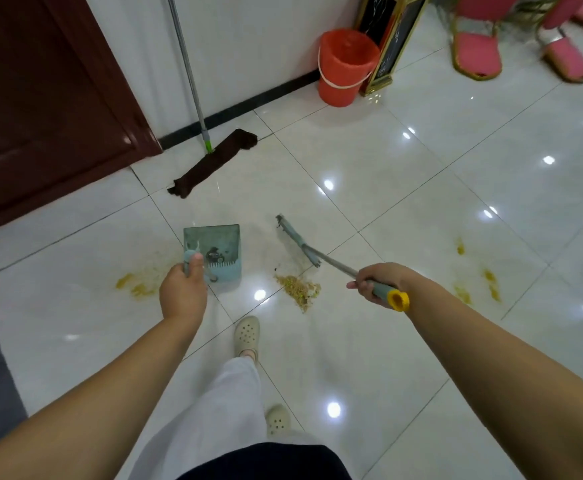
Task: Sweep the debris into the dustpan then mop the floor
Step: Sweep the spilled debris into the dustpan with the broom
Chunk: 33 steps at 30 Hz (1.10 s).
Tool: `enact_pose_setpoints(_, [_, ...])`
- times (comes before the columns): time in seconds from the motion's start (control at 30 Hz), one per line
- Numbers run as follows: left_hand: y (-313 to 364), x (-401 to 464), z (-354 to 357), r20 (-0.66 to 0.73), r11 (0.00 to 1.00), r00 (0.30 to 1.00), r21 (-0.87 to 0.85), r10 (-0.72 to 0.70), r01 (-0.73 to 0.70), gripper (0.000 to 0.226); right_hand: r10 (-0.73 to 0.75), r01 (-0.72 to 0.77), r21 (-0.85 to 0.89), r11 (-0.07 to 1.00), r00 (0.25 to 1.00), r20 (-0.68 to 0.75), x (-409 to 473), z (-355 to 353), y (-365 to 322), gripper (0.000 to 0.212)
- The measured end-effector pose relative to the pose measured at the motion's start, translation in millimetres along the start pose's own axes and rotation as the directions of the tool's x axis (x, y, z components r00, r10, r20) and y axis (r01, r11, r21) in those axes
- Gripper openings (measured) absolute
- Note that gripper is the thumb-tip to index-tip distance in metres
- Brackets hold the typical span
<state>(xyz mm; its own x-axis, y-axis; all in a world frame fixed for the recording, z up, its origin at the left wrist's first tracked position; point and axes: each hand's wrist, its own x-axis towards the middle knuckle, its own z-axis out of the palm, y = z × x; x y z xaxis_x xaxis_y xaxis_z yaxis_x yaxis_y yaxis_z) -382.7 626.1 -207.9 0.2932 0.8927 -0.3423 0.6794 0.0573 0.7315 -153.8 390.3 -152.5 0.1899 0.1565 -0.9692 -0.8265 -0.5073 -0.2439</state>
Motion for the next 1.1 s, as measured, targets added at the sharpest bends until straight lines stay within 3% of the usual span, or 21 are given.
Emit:
enact_pose_setpoints(0.33, [64,128,35,0.094,0.994,0.995,-0.101,-0.024,0.033,0.047,-0.105,0.115,0.058,0.992,0.983,-0.151,119,50,-151,0.023])
enact_pose_setpoints(0.47, [83,167,55,0.123,0.995,0.992,-0.101,-0.008,0.020,0.047,-0.127,0.108,-0.120,0.987,0.979,-0.162,152,68,-174,0.012])
enact_pose_setpoints(0.7, [114,193,86,0.169,0.995,0.986,-0.102,-0.001,0.018,0.045,0.021,-0.083,-0.266,0.960,0.973,-0.231,140,62,-156,0.011])
enact_pose_setpoints(0.93, [136,188,97,0.103,0.997,0.994,-0.070,-0.020,0.027,0.049,0.098,-0.168,-0.307,0.937,0.968,-0.231,97,38,-99,0.018])
enact_pose_setpoints(1.1, [152,174,102,0.080,0.999,0.997,-0.041,0.013,-0.009,0.054,0.158,-0.223,-0.284,0.933,0.960,-0.232,69,19,-102,0.025])
